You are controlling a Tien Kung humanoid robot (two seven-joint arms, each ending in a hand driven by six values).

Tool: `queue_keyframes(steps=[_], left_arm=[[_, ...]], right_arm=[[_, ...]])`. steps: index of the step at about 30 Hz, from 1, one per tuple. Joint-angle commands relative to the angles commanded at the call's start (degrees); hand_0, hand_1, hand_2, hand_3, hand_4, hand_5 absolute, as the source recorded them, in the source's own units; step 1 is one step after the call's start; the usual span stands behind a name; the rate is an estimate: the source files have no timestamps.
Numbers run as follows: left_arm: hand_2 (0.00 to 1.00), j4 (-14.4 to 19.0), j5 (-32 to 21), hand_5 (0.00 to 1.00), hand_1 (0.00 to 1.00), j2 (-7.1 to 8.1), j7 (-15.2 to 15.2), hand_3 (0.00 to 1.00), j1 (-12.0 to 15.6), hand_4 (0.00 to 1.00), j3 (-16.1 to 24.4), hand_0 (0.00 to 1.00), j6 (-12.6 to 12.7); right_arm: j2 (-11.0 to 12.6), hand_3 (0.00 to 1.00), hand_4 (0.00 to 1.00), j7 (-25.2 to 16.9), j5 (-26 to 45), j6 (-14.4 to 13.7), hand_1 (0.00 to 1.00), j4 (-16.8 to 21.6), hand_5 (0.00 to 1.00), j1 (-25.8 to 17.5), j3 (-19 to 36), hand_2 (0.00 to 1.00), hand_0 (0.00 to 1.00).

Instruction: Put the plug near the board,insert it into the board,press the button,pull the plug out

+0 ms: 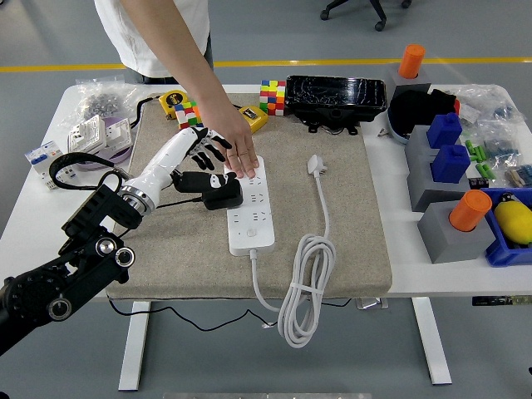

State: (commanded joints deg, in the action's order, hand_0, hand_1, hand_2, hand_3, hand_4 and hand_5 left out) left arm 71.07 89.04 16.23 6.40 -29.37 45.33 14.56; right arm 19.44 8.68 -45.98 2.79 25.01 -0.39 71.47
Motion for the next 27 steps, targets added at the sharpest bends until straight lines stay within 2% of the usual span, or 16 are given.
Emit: queue_keyframes(steps=[5,6,12,17,18,23,24,27], left_arm=[[0.703,-2.44,1.53,0.261,0.731,-0.35,2.93,0.694,-0.62,0.998,-0.71,0.716,-3.64],[0.746,-2.87,1.69,0.284,0.771,-0.41,3.22,0.766,-0.74,0.998,-0.9,0.76,-4.01],[0.739,-5.39,1.75,0.273,0.749,-0.96,4.36,0.768,-1.72,0.998,-2.56,0.75,-5.03],[0.739,-7.12,0.79,0.273,0.749,-1.46,4.26,0.768,-2.8,0.998,-4.51,0.75,-4.84],[0.577,-7.36,0.59,0.126,0.594,-1.56,4.19,0.584,-2.98,0.867,-4.82,0.655,-4.68],[0.577,-8.78,-1.01,0.126,0.594,-2.2,4.27,0.584,-4.27,0.867,-6.72,0.655,-4.52],[0.538,-9.2,-1.45,0.102,0.493,-2.36,4.17,0.562,-4.52,0.738,-7.09,0.532,-4.35],[0.538,-10.28,-2.25,0.102,0.493,-2.72,3.69,0.562,-5.08,0.738,-8.04,0.532,-3.54]], right_arm=[[0.01,0.728,0.993,0.01,-0.05,0.01,0.714,-0.02,0.656,-0.02,0.26,0.716,0.743],[0.01,0.727,0.992,0.02,-0.03,0.02,0.713,-0.04,0.655,-0.01,0.26,0.716,0.742],[-0.01,0.726,0.992,0.01,-0.04,0.02,0.712,-0.01,0.655,-0.01,0.23,0.715,0.744],[0.08,0.726,0.992,-0.02,-0.02,-0.01,0.712,0.08,0.655,0.01,0.1,0.715,0.744],[0.11,0.726,0.992,-0.04,-0.01,-0.03,0.714,0.11,0.654,0.03,0.07,0.715,0.743],[0.18,0.726,0.992,-0.02,-0.01,-0.01,0.714,0.1,0.654,0.14,-0.07,0.715,0.743],[0.17,0.725,0.992,-0.01,-0.01,-0.01,0.714,0.08,0.654,0.16,-0.09,0.715,0.742],[0.22,0.725,0.992,0.0,0.01,0.0,0.714,0.1,0.654,0.17,-0.17,0.715,0.742]])
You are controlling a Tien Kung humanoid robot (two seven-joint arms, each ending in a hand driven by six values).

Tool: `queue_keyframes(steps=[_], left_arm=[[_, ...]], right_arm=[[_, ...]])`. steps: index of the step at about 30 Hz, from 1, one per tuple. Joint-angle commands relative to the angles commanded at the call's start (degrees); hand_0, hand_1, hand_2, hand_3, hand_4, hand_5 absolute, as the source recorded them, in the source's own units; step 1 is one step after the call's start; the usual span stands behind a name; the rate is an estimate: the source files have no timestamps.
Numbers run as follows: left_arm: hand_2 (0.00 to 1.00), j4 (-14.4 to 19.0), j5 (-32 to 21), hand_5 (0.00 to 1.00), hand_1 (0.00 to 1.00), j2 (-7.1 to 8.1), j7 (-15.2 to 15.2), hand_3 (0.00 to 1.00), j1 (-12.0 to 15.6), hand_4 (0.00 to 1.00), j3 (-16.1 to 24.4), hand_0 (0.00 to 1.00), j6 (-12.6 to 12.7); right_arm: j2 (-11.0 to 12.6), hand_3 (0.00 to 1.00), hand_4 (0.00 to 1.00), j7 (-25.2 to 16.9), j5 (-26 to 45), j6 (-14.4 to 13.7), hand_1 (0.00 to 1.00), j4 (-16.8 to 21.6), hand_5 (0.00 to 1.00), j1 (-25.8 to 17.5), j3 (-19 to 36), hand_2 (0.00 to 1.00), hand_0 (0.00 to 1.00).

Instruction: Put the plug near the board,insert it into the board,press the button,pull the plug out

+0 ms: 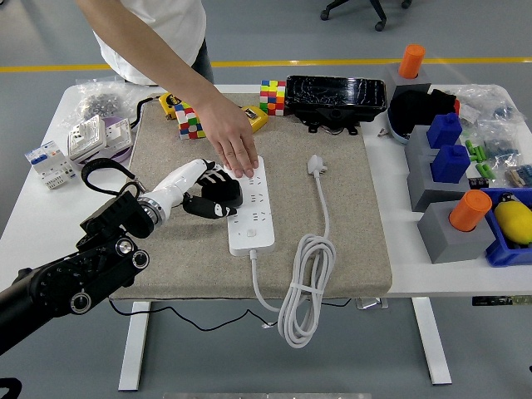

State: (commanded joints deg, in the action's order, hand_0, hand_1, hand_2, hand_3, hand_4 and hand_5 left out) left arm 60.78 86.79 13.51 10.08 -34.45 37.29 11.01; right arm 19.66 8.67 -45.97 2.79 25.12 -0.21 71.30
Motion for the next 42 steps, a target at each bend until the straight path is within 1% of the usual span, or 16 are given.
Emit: queue_keyframes(steps=[2,3,8,9,14,15,19,21,25,28,30,32,33,38,39,42], left_arm=[[0.538,-0.69,-0.07,0.102,0.493,-0.17,-0.16,0.562,-0.26,0.738,-0.57,0.532,0.59],[0.503,-0.95,-0.07,0.077,0.441,-0.21,-0.41,0.542,-0.33,0.675,-0.78,0.415,0.98],[0.503,-1.92,-0.42,0.077,0.441,-0.19,-2.47,0.542,-0.34,0.675,-1.88,0.415,3.77],[0.457,-1.98,-0.56,0.002,0.392,-0.18,-2.99,0.52,-0.26,0.629,-1.97,0.358,4.43],[0.457,-1.96,-2.05,0.002,0.392,-0.2,-5.61,0.52,0.19,0.629,-1.64,0.358,7.09],[0.429,-1.9,-2.85,0.002,0.382,-0.17,-6.48,0.5,0.33,0.625,-1.42,0.341,7.72],[0.429,-1.42,-5.91,0.002,0.382,0.08,-9.55,0.5,1.29,0.625,0.49,0.341,9.18],[0.416,-0.94,-6.93,0.002,0.37,0.4,-11.11,0.487,2.26,0.616,2.33,0.334,9.74],[0.416,-0.72,-7.56,0.002,0.37,1.24,-12.42,0.487,3.84,0.616,5.34,0.334,9.97],[0.415,-1.74,-5.73,0.002,0.375,2.35,-12.14,0.494,5.4,0.616,7.69,0.332,10.13],[0.415,-2.64,-4.77,0.002,0.375,2.92,-11.89,0.494,6.05,0.616,8.36,0.332,10.26],[0.415,-4.25,-4.45,0.002,0.375,4.05,-11.36,0.494,6.86,0.616,8.34,0.332,9.73],[0.522,-4.54,-4.46,0.002,0.471,4.24,-11.28,0.55,6.97,0.658,8.28,0.438,9.59],[0.522,-5.73,-4.76,0.002,0.471,5.01,-10.89,0.55,7.74,0.658,7.81,0.438,8.06],[0.572,-5.73,-4.87,0.12,0.587,4.89,-10.98,0.574,7.83,0.882,7.78,0.607,8.04],[0.572,-5.79,-4.58,0.12,0.587,4.53,-10.81,0.574,7.85,0.882,7.67,0.607,8.07]], right_arm=[[0.07,0.725,0.992,0.01,0.0,-0.02,0.714,-0.04,0.654,0.01,-0.09,0.715,0.742],[0.11,0.725,0.992,0.01,0.01,-0.01,0.713,-0.04,0.654,0.01,-0.14,0.715,0.742],[0.2,0.725,0.992,0.01,-0.01,-0.04,0.713,-0.01,0.654,-0.08,-0.22,0.715,0.742],[0.19,0.726,0.991,0.01,0.0,-0.03,0.713,-0.02,0.654,-0.1,-0.23,0.715,0.742],[0.09,0.726,0.991,0.0,-0.01,-0.01,0.713,-0.02,0.654,-0.15,-0.19,0.715,0.742],[0.03,0.722,0.991,0.0,-0.06,-0.02,0.713,-0.03,0.654,-0.15,-0.11,0.715,0.742],[-0.03,0.722,0.991,-0.02,-0.09,-0.02,0.713,0.06,0.654,-0.11,0.02,0.715,0.742],[-0.04,0.723,0.991,-0.03,-0.13,-0.02,0.713,0.12,0.655,-0.14,0.09,0.715,0.741],[-0.11,0.723,0.991,0.01,-0.13,0.02,0.713,-0.05,0.655,-0.21,0.0,0.715,0.741],[-0.17,0.722,0.991,0.01,-0.12,0.05,0.713,-0.07,0.654,-0.17,-0.17,0.715,0.742],[-0.15,0.722,0.991,0.0,-0.1,0.04,0.713,-0.04,0.654,-0.14,-0.23,0.715,0.742],[-0.03,0.722,0.991,-0.01,-0.14,0.03,0.713,0.0,0.654,-0.16,-0.31,0.715,0.742],[0.0,0.72,0.99,-0.01,-0.14,0.02,0.713,0.0,0.655,-0.15,-0.33,0.715,0.742],[0.13,0.72,0.99,-0.01,-0.09,0.03,0.713,-0.04,0.655,-0.09,-0.37,0.715,0.742],[0.14,0.719,0.991,-0.01,-0.07,0.02,0.713,-0.03,0.655,-0.01,-0.47,0.715,0.742],[0.17,0.719,0.991,-0.03,-0.04,0.02,0.713,0.15,0.655,0.18,-0.72,0.715,0.742]])
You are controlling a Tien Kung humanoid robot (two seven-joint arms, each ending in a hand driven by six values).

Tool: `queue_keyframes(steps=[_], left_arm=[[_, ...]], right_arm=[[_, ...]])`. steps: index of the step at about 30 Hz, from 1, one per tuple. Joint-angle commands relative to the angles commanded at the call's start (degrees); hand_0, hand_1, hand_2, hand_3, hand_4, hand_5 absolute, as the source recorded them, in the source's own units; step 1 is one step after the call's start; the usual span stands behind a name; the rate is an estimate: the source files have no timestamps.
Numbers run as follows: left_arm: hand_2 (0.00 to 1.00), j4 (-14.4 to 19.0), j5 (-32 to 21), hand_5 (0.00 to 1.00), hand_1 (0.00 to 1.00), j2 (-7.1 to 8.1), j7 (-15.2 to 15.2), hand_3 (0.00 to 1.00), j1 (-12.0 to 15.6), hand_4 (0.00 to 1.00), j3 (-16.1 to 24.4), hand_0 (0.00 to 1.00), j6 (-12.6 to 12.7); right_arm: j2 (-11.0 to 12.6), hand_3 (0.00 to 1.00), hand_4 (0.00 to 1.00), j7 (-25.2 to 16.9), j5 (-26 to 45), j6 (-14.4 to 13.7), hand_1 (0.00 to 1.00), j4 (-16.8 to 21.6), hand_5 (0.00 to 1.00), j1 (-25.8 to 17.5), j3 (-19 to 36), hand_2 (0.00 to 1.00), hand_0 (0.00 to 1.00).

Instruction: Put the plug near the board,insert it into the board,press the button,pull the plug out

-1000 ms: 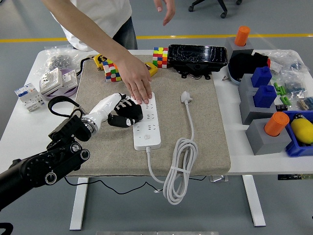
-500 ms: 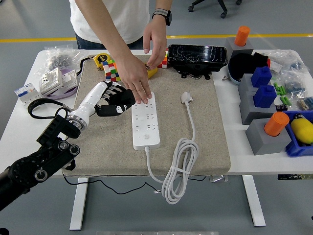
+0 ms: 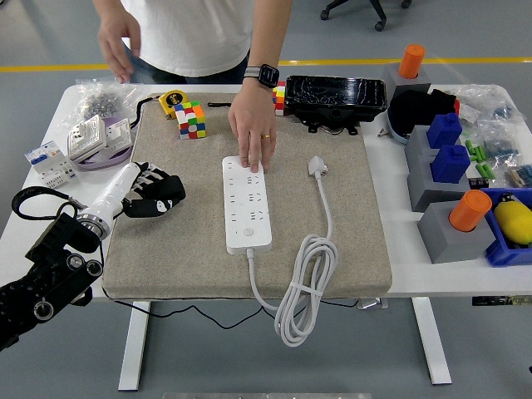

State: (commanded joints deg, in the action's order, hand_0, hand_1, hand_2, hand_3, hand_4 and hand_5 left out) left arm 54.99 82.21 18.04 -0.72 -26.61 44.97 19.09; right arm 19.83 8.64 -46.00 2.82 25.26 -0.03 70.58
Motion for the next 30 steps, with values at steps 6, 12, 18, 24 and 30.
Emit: queue_keyframes(steps=[6,12,18,24,30], left_arm=[[0.755,0.33,1.56,0.189,0.757,-0.03,0.99,0.766,0.3,0.969,0.04,0.726,-0.21],[0.88,2.57,2.18,0.322,0.849,0.66,1.47,0.875,2.11,0.998,2.88,0.781,-1.04],[0.826,6.58,-6.02,0.299,0.811,1.03,-6.29,0.825,5.99,0.998,7.62,0.748,2.27],[0.6,8.43,-19.5,0.224,0.655,0.86,-12.21,0.588,8.55,0.836,11.77,0.575,5.05],[0.581,9.24,-22.82,0.226,0.633,1.1,-12.35,0.574,10.5,0.818,13.91,0.557,4.82]], right_arm=[[0.13,0.719,0.99,0.0,0.06,0.0,0.713,0.15,0.655,0.08,-0.55,0.715,0.742],[0.15,0.718,0.99,0.09,0.04,0.04,0.713,-0.3,0.655,-0.63,-0.43,0.716,0.742],[-0.56,0.718,0.99,0.06,-0.23,0.03,0.713,-0.4,0.655,-1.85,0.65,0.715,0.742],[-1.46,0.727,0.998,-0.65,-1.13,-0.77,0.722,-1.13,0.649,-2.78,1.84,0.718,0.744],[-2.65,0.776,0.998,-1.33,-2.65,-1.79,0.779,-1.94,0.81,-4.17,3.23,0.779,0.767]])
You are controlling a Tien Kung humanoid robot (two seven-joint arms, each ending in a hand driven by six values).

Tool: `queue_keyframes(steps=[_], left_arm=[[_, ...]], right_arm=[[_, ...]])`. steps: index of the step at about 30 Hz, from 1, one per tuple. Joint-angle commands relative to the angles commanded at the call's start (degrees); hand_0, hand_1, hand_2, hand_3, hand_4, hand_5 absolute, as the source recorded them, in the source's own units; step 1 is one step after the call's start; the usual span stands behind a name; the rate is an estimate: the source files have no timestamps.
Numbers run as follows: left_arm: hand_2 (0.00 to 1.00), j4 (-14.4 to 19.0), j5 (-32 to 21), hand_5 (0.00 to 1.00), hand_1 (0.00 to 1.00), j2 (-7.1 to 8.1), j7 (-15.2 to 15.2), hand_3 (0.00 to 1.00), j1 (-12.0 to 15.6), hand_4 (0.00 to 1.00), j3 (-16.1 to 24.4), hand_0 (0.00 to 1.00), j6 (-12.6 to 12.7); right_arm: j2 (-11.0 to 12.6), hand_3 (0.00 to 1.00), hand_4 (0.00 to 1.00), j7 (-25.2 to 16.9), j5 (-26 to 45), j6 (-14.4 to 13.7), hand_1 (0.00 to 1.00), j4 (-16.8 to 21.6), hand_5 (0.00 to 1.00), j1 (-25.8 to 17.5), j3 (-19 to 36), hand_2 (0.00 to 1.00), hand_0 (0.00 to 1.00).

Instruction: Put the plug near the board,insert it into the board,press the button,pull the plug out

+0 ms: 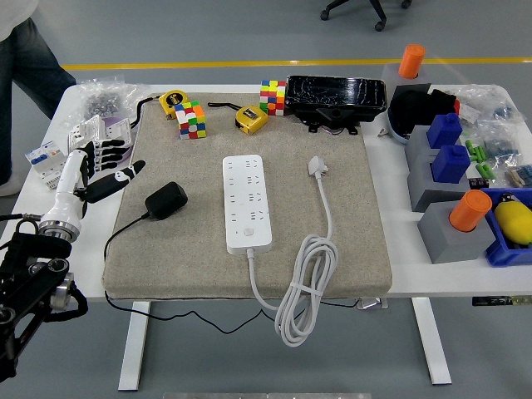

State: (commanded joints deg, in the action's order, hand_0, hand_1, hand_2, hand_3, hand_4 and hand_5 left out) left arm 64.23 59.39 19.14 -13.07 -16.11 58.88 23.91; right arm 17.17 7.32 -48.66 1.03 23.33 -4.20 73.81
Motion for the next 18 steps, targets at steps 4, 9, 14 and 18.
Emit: queue_keyframes(steps=[4,9,14,18], left_arm=[[0.579,0.44,0.05,0.233,0.631,0.04,0.45,0.572,0.57,0.806,0.55,0.549,-0.21],[0.58,1.34,0.38,0.236,0.632,-0.13,1.13,0.573,0.99,0.803,1.5,0.544,-0.31],[0.58,2.64,0.55,0.236,0.632,-0.15,1.94,0.573,1.35,0.803,2.27,0.544,-0.63],[0.581,2.79,0.77,0.24,0.632,-0.04,2.71,0.572,1.88,0.802,2.22,0.545,-0.94]], right_arm=[[-0.45,0.774,0.998,0.63,0.1,0.62,0.782,0.21,0.807,-0.68,0.23,0.791,0.772],[-0.58,0.766,0.998,1.63,0.47,1.67,0.76,0.51,0.783,-0.68,0.6,0.767,0.76],[-0.5,0.766,0.998,1.8,0.78,1.86,0.76,0.93,0.783,-0.23,0.92,0.767,0.76],[-0.89,0.764,0.998,2.03,1.1,1.75,0.753,0.79,0.752,-0.61,0.97,0.756,0.752]])
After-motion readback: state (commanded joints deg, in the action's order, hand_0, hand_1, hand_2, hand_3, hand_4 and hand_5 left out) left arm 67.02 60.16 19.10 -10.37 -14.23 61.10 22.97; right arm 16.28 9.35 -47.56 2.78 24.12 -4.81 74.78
